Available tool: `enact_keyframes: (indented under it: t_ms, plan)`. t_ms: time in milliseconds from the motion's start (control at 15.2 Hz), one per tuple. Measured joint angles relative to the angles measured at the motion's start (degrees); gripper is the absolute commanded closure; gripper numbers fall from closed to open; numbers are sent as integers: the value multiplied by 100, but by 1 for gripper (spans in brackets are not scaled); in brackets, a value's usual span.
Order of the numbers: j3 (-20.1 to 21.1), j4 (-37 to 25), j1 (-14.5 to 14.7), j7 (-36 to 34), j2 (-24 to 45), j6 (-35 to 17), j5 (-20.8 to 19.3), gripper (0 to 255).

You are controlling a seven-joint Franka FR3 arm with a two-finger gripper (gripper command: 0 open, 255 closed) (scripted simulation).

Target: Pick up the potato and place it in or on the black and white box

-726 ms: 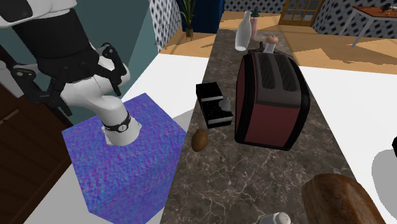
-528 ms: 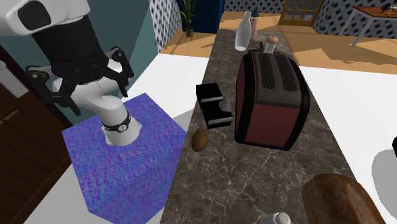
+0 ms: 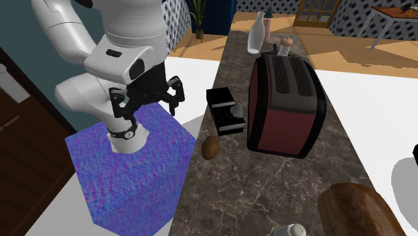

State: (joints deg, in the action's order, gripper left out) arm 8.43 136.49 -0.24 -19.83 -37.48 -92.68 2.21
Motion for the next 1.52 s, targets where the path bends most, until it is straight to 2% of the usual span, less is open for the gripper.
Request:
enact_keyframes:
  t_ms: [264,660,1122,1518]
  plan:
    - [540,41,-7,-984,583,-372,271,0]
    - [1172,-94,-84,-2361,1671,-956,466,0]
    - [1705,-706,-117,-4031,3337,-1559,344,0]
    - [1758,-488,-89,-4278,3650,-2014,297,0]
